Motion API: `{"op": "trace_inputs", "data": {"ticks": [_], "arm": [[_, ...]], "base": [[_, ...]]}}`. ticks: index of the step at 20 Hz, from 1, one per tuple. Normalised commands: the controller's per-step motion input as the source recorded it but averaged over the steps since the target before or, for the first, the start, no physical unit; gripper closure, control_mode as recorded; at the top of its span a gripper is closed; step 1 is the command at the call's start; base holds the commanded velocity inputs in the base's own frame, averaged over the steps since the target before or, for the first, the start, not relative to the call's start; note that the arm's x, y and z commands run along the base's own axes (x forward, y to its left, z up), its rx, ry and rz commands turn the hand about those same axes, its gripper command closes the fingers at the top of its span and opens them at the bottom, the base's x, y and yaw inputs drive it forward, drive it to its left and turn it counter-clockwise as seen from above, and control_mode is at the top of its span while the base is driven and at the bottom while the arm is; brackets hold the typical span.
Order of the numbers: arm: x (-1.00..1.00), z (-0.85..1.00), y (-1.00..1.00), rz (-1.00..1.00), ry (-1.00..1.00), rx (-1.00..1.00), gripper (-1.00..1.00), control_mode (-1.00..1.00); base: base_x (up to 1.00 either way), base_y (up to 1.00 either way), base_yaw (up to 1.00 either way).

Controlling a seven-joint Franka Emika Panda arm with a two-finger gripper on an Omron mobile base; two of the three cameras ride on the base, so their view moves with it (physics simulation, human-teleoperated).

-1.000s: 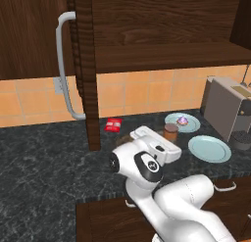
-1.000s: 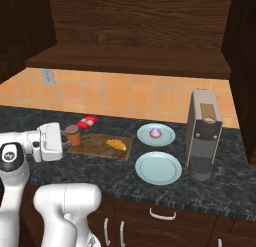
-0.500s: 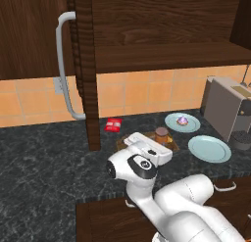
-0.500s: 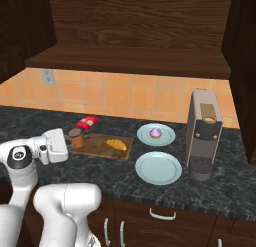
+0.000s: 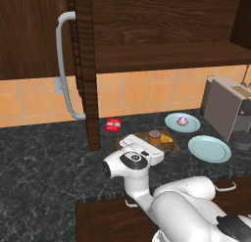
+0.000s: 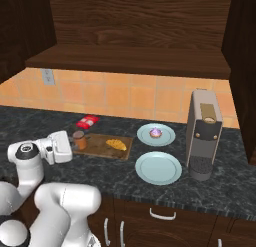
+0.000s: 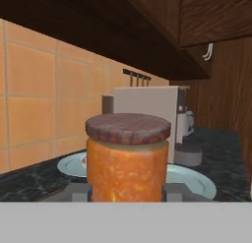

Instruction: From the different types of pastries on the counter, select a croissant and place it on the cutting board. Then retrieve a jar of jam from the cabinet and place it alongside the croissant on the cutting board.

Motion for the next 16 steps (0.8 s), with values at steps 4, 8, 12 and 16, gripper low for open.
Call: {"op": "trace_inputs", "data": {"ticks": [4, 8, 12, 16], "arm": [[0.45, -0.31, 0.00, 0.04, -0.14, 0.00, 1.00, -1.00], [0.42, -0.34, 0.00, 0.09, -0.10, 0.04, 1.00, -1.00], [0.41, -0.21, -0.02, 0.13, -0.04, 0.13, 1.00, -1.00], [0.36, -0.18, 0.00, 0.11, 0.00, 0.15, 1.00, -1.00]], "base": [[0.00, 0.00, 0.00], [0.00, 0.00, 0.00], [0.00, 0.00, 0.00], [0.00, 0.00, 0.00]]}}
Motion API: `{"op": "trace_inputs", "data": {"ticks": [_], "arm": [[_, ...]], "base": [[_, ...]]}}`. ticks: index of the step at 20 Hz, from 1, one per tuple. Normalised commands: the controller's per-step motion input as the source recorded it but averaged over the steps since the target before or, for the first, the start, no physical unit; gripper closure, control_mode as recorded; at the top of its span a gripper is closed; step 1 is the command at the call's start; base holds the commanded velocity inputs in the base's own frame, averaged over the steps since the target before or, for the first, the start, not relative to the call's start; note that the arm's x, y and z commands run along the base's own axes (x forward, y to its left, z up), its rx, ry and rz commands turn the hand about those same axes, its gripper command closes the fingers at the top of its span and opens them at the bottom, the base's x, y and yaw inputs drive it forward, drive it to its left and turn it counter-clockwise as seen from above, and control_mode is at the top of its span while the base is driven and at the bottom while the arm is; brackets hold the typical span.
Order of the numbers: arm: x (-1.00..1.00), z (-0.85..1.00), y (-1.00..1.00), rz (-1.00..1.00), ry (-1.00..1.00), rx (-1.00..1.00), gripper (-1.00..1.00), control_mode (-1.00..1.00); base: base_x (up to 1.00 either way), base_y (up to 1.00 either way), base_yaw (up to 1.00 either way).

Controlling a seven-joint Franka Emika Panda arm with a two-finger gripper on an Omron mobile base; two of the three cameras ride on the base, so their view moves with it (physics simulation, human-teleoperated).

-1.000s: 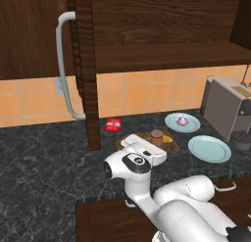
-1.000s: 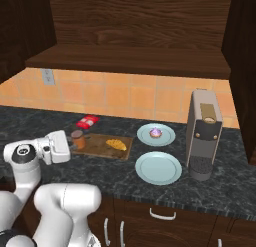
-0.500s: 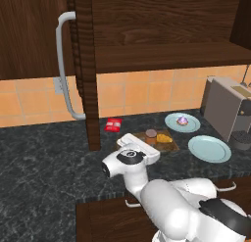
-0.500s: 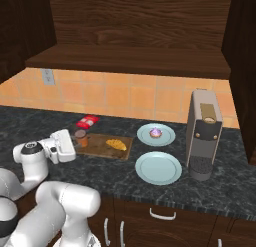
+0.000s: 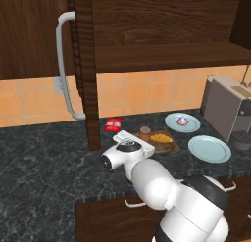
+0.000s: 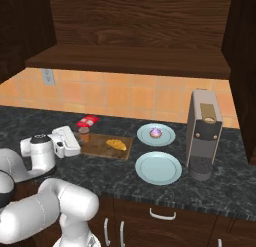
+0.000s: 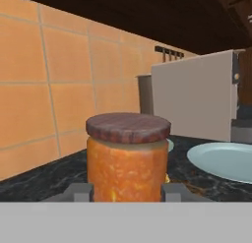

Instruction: From the different types of pastries on the counter, select a croissant and place it on the cutting board. Then retrieve a jar of jam from the cabinet and place it alongside the croissant on the cutting board.

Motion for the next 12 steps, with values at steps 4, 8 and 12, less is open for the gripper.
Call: {"op": "trace_inputs", "data": {"ticks": [4, 8, 12], "arm": [[0.02, -0.58, -0.14, 0.00, -0.02, 0.04, 1.00, -1.00], [0.00, -0.58, -0.33, 0.00, -0.11, 0.00, 1.00, -1.00], [0.01, -0.51, -0.23, 0.00, -0.18, 0.00, 1.00, -1.00]], "base": [[0.00, 0.00, 0.00], [0.00, 0.00, 0.00], [0.00, 0.00, 0.00]]}}
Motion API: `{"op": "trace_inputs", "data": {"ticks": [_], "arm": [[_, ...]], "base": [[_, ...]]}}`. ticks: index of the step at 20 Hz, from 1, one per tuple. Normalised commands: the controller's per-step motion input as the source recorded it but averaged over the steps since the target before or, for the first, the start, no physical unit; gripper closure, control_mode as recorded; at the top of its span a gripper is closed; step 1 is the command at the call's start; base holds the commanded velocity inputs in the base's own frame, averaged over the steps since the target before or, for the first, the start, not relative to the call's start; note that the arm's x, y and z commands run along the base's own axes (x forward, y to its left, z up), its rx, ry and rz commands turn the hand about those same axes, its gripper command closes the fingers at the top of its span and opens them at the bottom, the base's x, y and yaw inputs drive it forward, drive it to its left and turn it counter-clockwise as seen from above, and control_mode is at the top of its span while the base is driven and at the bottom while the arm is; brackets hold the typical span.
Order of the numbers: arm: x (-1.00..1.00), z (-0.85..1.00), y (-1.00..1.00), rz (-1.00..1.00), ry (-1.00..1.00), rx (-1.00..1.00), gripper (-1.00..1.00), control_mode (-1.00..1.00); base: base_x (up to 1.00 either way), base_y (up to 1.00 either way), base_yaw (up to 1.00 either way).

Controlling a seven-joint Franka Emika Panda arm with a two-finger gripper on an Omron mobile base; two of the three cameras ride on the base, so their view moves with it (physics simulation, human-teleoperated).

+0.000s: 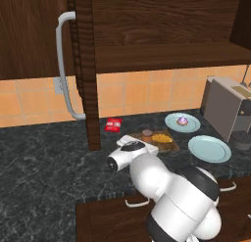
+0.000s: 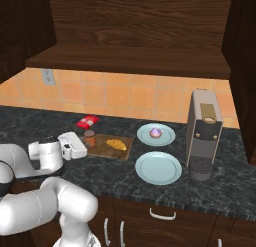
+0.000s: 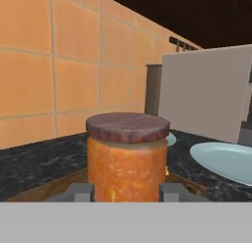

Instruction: From the different types of pastries on the counter, select a croissant and place it on the cutting board. Then retrieve a jar of jam from the cabinet and place it alongside the croissant on the cutting board.

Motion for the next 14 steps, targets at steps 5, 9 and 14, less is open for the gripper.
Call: {"op": "trace_inputs", "data": {"ticks": [5, 9, 14], "arm": [[0.00, -0.71, -0.10, 0.00, -0.18, 0.02, -1.00, -1.00], [-0.02, -0.11, -0.20, 0.00, -0.13, 0.16, -1.00, -1.00], [-0.05, -0.12, -0.15, 0.01, -0.23, 0.16, -1.00, -1.00]], "base": [[0.00, 0.00, 0.00], [0.00, 0.00, 0.00], [0.00, 0.00, 0.00]]}}
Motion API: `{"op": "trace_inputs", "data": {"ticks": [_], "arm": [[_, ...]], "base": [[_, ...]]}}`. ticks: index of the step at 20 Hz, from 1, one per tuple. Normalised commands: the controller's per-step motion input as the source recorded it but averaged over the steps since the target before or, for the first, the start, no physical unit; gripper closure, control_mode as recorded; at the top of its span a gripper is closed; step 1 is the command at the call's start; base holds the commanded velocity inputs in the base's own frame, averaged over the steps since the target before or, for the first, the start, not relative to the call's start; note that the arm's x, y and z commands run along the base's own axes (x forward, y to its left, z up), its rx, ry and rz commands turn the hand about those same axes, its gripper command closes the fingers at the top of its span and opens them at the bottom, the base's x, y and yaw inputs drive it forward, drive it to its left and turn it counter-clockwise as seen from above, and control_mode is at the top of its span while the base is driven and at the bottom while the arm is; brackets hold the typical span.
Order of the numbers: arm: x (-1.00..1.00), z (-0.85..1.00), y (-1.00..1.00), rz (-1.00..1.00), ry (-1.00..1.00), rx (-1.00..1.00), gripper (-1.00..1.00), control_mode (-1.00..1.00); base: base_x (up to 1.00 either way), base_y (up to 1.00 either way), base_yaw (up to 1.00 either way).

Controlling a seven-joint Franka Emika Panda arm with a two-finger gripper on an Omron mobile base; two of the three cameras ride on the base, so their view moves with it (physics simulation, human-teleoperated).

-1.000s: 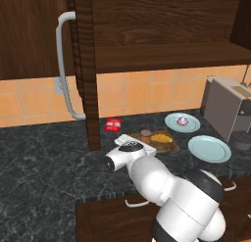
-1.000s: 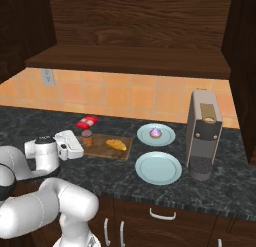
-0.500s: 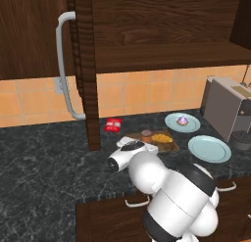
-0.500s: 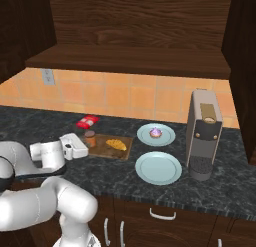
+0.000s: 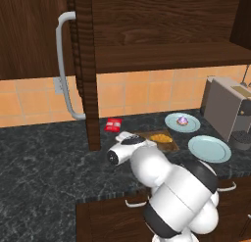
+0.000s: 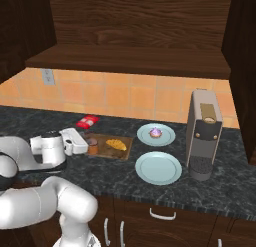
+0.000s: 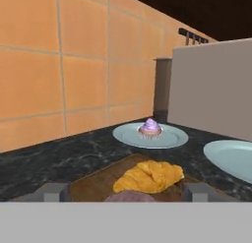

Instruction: From the different types of pastries on the counter, select a croissant and place it on the cutting board. Then retrieve a jar of jam from the cabinet and place it alongside the croissant on the cutting board.

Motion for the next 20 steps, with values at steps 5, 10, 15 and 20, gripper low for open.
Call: {"op": "trace_inputs", "data": {"ticks": [5, 10, 15, 20], "arm": [[-0.80, -0.05, 0.34, 0.11, -0.23, 0.11, -1.00, -1.00], [-1.00, 0.06, 0.59, 0.16, -0.11, 0.13, -1.00, -1.00], [-1.00, 0.00, 0.47, 0.10, -0.02, 0.18, -1.00, -1.00], [-1.00, 0.00, 0.44, 0.10, -0.03, 0.20, -1.00, -1.00]], "base": [[0.00, 0.00, 0.00], [0.00, 0.00, 0.00], [0.00, 0.00, 0.00], [0.00, 0.00, 0.00]]}}
